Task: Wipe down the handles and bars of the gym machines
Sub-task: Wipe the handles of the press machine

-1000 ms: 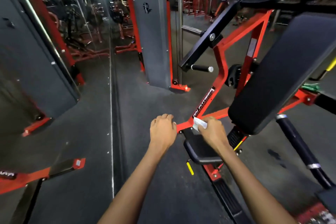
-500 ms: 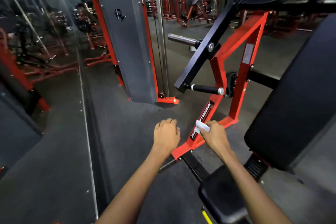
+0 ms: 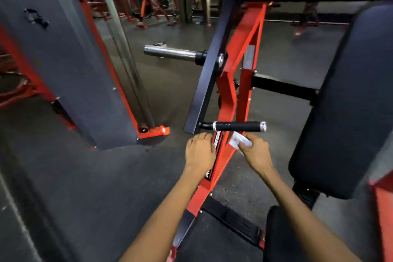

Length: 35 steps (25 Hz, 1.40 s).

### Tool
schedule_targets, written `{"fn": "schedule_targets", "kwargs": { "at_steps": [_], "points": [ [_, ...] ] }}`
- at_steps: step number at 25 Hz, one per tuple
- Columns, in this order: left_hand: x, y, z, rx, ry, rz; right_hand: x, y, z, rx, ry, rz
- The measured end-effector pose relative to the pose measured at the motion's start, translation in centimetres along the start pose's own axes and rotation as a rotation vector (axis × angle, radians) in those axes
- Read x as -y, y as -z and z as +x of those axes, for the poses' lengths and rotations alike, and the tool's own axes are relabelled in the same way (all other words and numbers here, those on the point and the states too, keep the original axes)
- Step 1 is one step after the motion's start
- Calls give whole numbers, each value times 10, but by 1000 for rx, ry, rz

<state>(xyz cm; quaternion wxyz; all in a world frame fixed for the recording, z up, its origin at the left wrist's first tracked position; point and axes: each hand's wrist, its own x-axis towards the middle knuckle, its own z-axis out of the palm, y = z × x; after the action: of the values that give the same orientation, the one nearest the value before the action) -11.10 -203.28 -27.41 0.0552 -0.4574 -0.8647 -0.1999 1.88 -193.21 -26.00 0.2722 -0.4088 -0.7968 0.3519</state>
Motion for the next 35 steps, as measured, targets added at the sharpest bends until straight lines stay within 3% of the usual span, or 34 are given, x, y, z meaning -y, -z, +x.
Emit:
{"fn": "schedule_targets", "kwargs": {
  "at_steps": [4,9,13,20,23,29,35],
  "points": [
    [43,-26,80,-48,-223,-86,9,-28,36,-211,-174,56],
    [61,-52,156,77,-303,-51,0,-49,73,-438,-359,75],
    [88,-82,210,31,-310,-7,-18,-61,107,-619,-307,-15],
    [120,-119,222,-24,-387,-15,-83,-85,121,-388,-77,-661],
    [123,-123,223,-59,-410,-42,-65,-118,124,-373,-80,-632],
    [126,-129,224,-97,-420,-68,-37,-153,146,-239,96,-589],
    [126,-131,224,-103,-411,-58,-69,-113,130,-305,-56,-714]
  ]
}}
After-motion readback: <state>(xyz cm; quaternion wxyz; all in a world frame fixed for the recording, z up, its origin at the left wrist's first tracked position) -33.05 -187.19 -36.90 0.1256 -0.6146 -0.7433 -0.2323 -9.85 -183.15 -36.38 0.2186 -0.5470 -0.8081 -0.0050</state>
